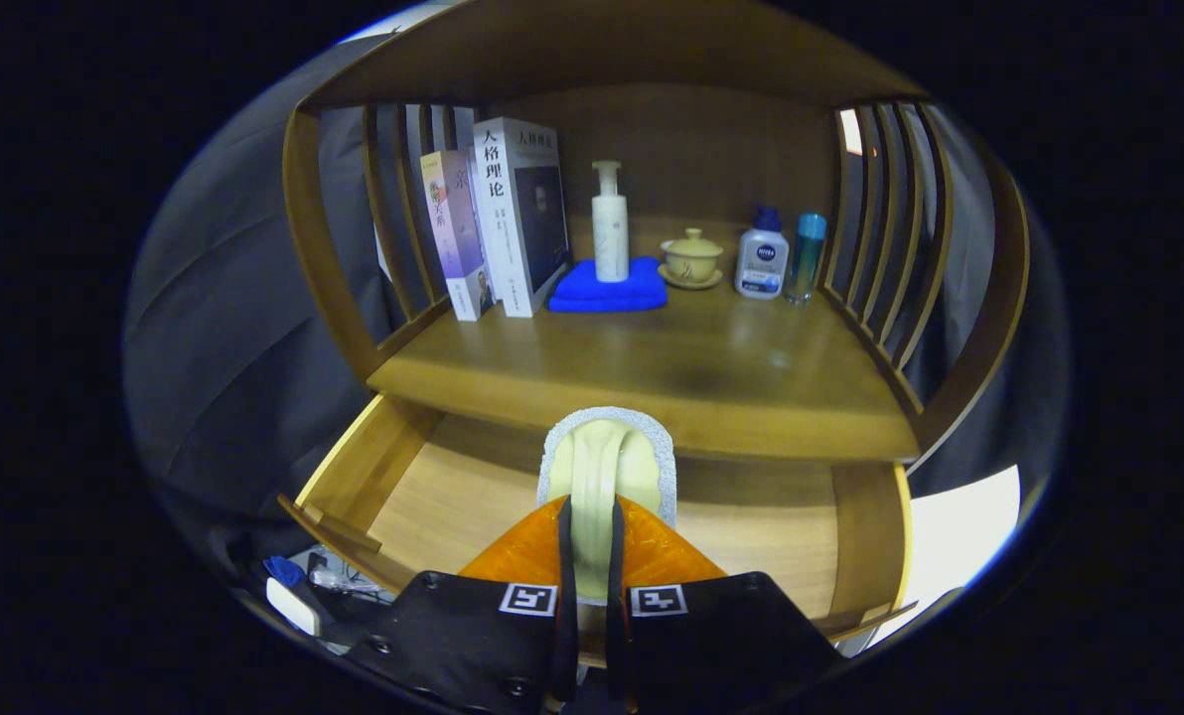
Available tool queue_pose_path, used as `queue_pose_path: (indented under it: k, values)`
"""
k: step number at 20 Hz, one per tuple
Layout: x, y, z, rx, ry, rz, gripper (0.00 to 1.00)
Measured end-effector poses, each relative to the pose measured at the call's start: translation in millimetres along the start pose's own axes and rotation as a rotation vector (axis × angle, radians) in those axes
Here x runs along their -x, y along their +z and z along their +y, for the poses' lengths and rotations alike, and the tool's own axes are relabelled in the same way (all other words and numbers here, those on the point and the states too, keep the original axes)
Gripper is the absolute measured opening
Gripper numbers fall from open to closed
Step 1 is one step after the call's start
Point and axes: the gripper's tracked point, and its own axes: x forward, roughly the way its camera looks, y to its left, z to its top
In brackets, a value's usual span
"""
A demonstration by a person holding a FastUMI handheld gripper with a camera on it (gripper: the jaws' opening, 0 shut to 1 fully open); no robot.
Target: Pull open the drawer, take out the items inside it, and place them on the countertop above the cabinet.
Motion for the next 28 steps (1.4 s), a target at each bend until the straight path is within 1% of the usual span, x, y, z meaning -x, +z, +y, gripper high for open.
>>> queue_pose_path:
  k: [4,6,8,11,14,16,20,22,23,24,26,27,28]
  values:
    - [-13,31,-10,0.027,-0.033,-0.041,0.13]
    - [-19,50,-18,0.018,-0.054,-0.066,0.13]
    - [-28,67,-14,-0.003,-0.028,-0.079,0.13]
    - [-48,90,-23,-0.005,-0.037,-0.089,0.13]
    - [-68,98,-23,-0.069,-0.019,-0.058,0.13]
    - [-81,103,-28,-0.098,-0.026,-0.037,0.13]
    - [-105,105,-36,-0.102,-0.072,-0.021,0.13]
    - [-114,104,-36,-0.093,-0.077,-0.016,0.13]
    - [-115,107,-37,-0.102,-0.079,-0.025,0.16]
    - [-119,109,-38,-0.116,-0.077,-0.029,0.16]
    - [-122,112,-41,-0.150,-0.086,-0.031,0.20]
    - [-122,113,-45,-0.150,-0.095,-0.041,0.28]
    - [-121,115,-49,-0.138,-0.108,-0.059,0.42]
